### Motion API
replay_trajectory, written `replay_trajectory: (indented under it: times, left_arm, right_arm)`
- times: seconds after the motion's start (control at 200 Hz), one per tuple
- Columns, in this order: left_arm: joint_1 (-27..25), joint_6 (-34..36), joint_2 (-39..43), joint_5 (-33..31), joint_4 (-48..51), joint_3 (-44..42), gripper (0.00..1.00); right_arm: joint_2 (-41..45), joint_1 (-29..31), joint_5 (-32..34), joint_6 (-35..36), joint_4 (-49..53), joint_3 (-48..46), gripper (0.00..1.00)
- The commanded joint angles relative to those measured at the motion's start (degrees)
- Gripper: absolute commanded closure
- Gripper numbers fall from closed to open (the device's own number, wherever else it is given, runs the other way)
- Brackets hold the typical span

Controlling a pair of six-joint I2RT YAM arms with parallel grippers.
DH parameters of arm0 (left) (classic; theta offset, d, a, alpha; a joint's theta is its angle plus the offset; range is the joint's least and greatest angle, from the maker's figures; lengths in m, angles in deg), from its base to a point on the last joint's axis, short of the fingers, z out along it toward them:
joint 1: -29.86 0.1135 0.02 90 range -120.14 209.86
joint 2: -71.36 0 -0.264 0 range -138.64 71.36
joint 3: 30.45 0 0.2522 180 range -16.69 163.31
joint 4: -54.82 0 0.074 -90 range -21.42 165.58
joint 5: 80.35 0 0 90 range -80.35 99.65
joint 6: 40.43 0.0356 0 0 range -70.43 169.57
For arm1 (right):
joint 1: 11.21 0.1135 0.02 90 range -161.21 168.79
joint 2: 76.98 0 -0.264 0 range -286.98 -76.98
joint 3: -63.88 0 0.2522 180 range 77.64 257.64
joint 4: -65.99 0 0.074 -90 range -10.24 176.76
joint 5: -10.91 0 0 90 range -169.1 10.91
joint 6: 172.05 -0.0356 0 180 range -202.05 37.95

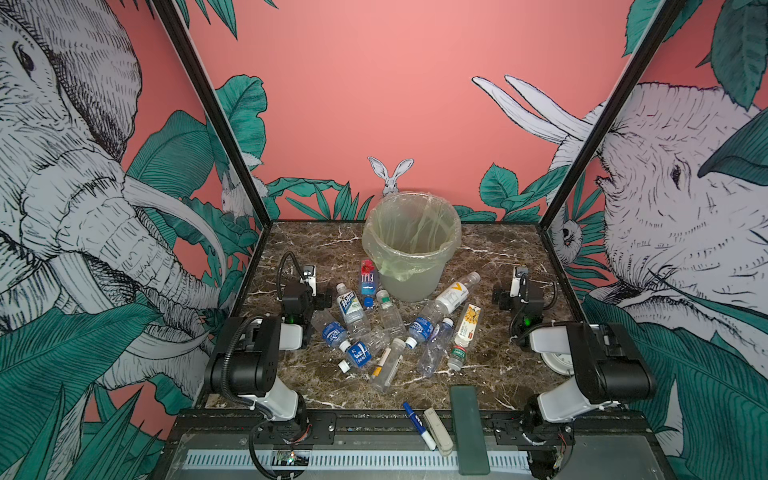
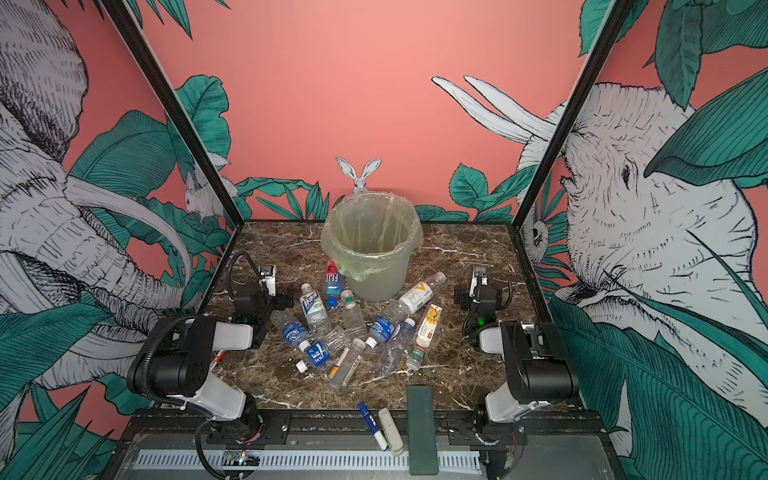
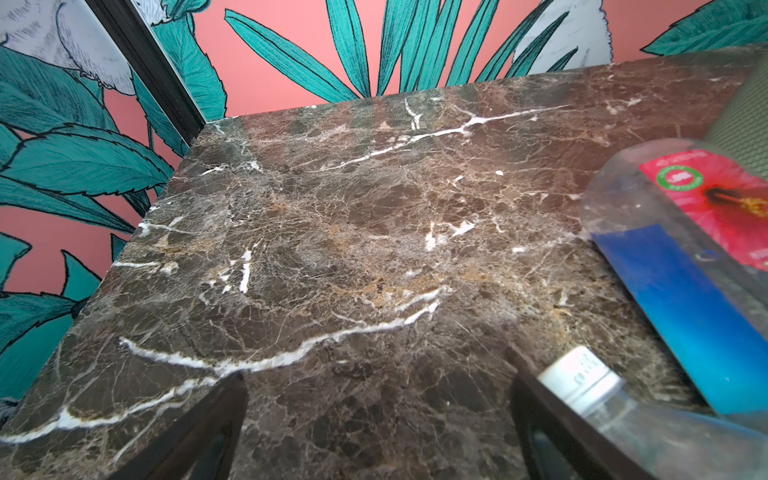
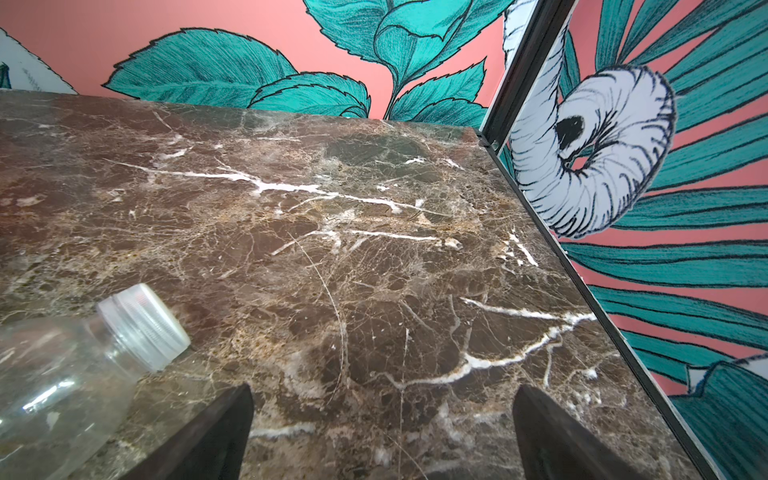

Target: Throw the plastic bottles in the bin

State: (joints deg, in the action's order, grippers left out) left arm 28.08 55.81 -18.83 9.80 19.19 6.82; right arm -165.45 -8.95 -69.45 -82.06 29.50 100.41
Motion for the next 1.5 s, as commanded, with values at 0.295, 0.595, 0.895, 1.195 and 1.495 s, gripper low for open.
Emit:
replay_trajectory:
  times: [0.295,0.595,0.895,1.195,1.495]
  left_arm:
    - [-1.01,-1.82,8.68,-9.72,-0.21,-3.5,0.0]
    - [-6.3,-6.09,19.73,-23.36,15.03,-1.27,0.0]
    - [-9.95,-14.53,27.7,-27.18,36.04,6.88,0.0]
    - [-16.81,-18.37,33.81,-22.2,49.77,12.34,0.0]
    - [-18.62,-19.78,39.74,-10.95,63.15,12.61,0.09]
  right_arm:
    - [4.62,0.46,4.97,-1.76,0.93,-0.82,0.03]
    - [9.23,3.86,23.5,-9.81,27.71,9.59,0.01]
    - [9.74,6.45,26.68,-24.41,60.75,26.6,0.01]
    - [17.98,12.32,16.05,-30.62,75.54,29.25,0.02]
    - [21.45,24.33,15.14,-38.13,84.63,30.53,0.09]
